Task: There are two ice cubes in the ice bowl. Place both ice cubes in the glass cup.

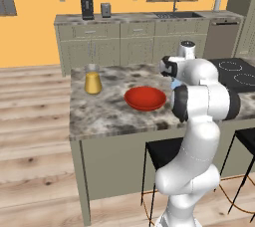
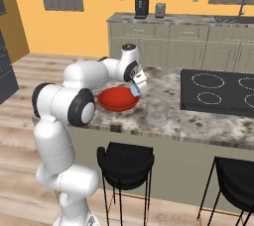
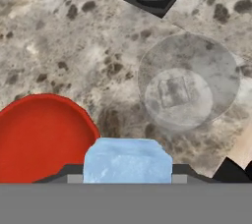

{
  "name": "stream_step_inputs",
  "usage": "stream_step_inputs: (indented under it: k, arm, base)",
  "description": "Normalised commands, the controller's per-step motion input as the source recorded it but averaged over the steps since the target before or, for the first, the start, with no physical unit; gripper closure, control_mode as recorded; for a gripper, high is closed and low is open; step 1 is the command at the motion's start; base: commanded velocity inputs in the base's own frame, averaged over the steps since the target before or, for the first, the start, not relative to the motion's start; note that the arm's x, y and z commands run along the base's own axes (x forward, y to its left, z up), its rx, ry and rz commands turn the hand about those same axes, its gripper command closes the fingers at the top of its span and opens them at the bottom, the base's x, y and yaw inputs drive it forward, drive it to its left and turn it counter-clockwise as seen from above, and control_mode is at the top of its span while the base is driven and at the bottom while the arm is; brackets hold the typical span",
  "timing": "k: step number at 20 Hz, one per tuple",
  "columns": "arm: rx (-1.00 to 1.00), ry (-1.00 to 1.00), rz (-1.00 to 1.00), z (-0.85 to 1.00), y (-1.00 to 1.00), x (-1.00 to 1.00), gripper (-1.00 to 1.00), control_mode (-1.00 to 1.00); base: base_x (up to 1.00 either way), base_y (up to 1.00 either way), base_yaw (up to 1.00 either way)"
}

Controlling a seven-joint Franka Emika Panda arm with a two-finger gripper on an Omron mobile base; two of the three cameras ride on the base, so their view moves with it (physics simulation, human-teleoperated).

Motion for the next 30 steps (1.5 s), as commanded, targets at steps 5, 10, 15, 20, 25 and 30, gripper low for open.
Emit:
stream_step_inputs:
  k: [5,10,15,20,25,30]
  arm:
    - [0.00,0.01,0.00,0.00,-0.31,0.01,1.00,-1.00]
    - [0.00,0.07,0.00,0.00,-0.86,0.02,1.00,-1.00]
    - [0.00,0.02,0.00,0.00,-0.45,0.03,1.00,-1.00]
    - [0.00,0.04,0.01,-0.27,-0.02,0.00,1.00,-1.00]
    - [0.00,0.01,0.00,-0.32,0.00,0.07,1.00,-1.00]
    - [0.00,0.00,0.00,-0.14,0.00,0.17,1.00,-1.00]
  base:
    - [0.00,0.00,0.00]
    - [0.00,0.00,0.00]
    - [0.00,0.00,0.00]
    - [0.00,0.00,0.00]
    - [0.00,0.00,0.00]
    - [0.00,0.00,0.00]
